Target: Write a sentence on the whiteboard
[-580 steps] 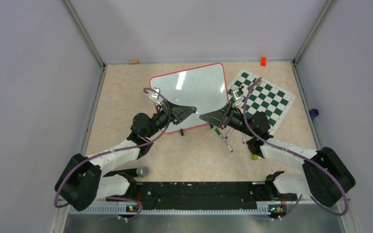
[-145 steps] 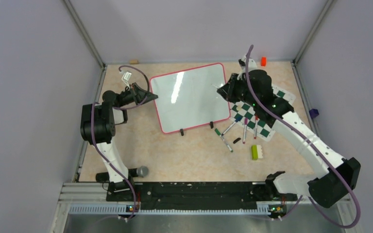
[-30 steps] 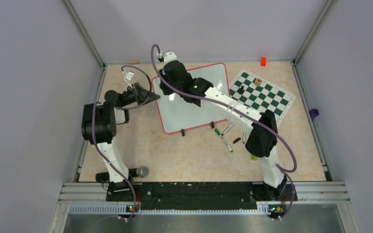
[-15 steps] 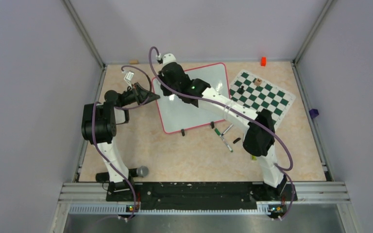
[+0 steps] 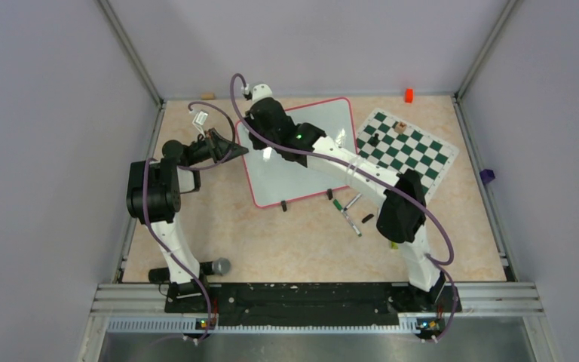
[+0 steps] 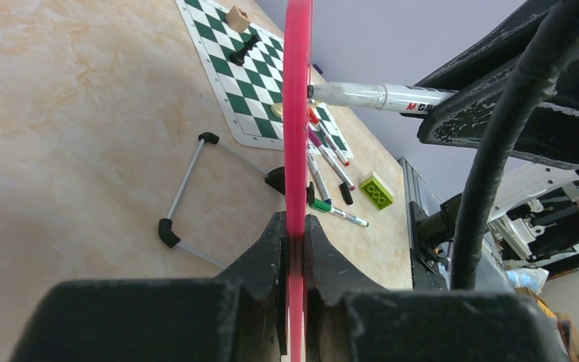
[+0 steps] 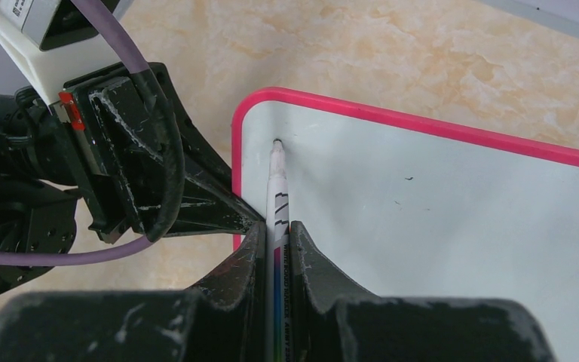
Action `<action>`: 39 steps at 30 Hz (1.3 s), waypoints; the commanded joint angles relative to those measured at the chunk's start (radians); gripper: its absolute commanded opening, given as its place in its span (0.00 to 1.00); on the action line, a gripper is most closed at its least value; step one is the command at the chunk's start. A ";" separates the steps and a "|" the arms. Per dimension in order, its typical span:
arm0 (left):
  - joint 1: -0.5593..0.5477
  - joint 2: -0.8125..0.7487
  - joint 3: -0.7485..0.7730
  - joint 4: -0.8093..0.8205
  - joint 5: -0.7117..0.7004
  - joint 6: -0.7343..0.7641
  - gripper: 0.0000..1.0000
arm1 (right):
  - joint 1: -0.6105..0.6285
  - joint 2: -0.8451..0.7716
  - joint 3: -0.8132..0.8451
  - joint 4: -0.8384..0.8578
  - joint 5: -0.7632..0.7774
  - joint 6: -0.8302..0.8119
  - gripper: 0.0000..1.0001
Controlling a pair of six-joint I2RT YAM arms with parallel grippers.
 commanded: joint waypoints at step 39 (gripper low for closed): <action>-0.014 -0.008 0.010 0.102 0.019 0.004 0.00 | -0.011 -0.062 0.017 0.003 -0.093 0.018 0.00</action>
